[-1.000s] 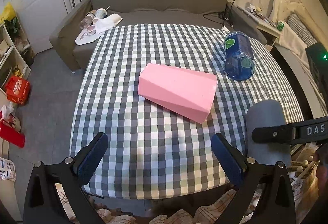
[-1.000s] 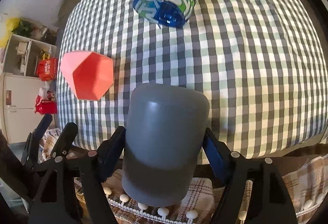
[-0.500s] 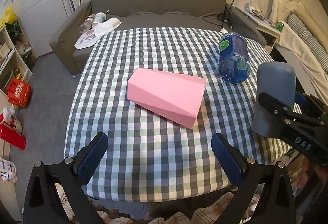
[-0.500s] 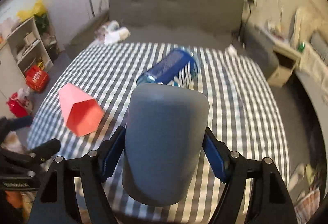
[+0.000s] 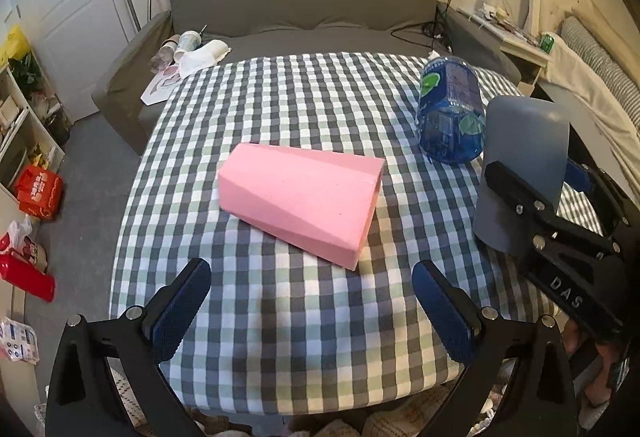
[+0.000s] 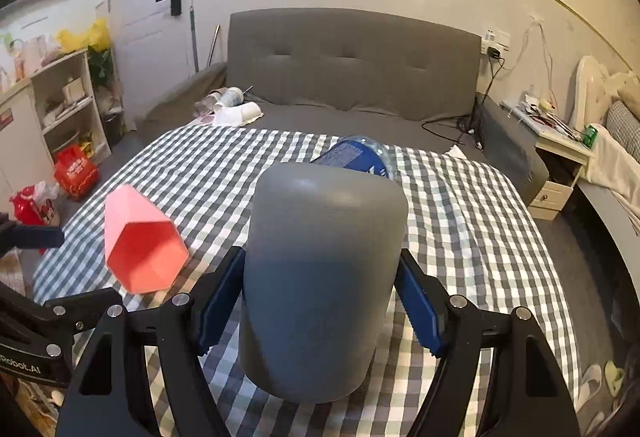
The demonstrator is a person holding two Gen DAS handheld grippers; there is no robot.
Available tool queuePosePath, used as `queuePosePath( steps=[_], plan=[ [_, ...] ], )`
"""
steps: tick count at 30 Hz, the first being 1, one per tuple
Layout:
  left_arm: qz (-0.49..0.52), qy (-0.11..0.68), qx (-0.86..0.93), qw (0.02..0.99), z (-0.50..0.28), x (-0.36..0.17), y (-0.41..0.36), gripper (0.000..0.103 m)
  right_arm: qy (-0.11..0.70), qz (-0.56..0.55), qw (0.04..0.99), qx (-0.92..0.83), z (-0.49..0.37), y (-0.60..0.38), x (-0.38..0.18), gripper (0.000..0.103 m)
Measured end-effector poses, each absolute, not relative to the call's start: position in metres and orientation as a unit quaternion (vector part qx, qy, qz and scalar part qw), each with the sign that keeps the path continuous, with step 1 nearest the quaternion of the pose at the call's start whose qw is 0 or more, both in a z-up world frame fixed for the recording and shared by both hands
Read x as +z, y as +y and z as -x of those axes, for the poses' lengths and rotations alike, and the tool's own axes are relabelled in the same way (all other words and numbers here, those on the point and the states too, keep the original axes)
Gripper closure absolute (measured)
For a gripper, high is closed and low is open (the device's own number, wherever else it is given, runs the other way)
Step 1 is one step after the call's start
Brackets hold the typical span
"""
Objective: Flip cup upside down
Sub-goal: 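Lower the grey cup onto the tablecloth, closed end up, with the right tool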
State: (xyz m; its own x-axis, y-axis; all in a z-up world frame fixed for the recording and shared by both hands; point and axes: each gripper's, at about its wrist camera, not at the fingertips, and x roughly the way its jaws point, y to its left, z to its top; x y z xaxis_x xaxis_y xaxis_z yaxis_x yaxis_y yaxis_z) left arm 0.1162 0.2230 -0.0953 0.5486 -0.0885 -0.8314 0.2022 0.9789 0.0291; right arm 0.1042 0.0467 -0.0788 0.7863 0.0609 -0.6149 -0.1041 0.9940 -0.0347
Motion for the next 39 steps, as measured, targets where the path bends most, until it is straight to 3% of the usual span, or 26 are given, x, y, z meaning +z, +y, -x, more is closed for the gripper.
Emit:
queuePosePath(
  steps=[27,29,31,39],
  plan=[
    [-0.070,0.465,-0.078,0.879,-0.105,-0.097,0.218,0.000,0.380,0.042,0.923,0.052,-0.069,0.046,-0.091,0.031],
    [-0.070,0.461,-0.077,0.881,-0.101,-0.095,0.218,0.000,0.390,0.039,0.919,0.054,-0.070,0.045,-0.092,0.029],
    [-0.069,0.456,-0.075,0.884,-0.098,-0.093,0.218,0.000,0.397,0.033,0.916,0.053,-0.069,0.044,-0.093,0.019],
    [-0.050,0.418,-0.064,0.905,-0.077,-0.076,0.221,0.000,0.371,0.031,0.927,0.048,-0.044,0.040,-0.065,0.013]
  ],
)
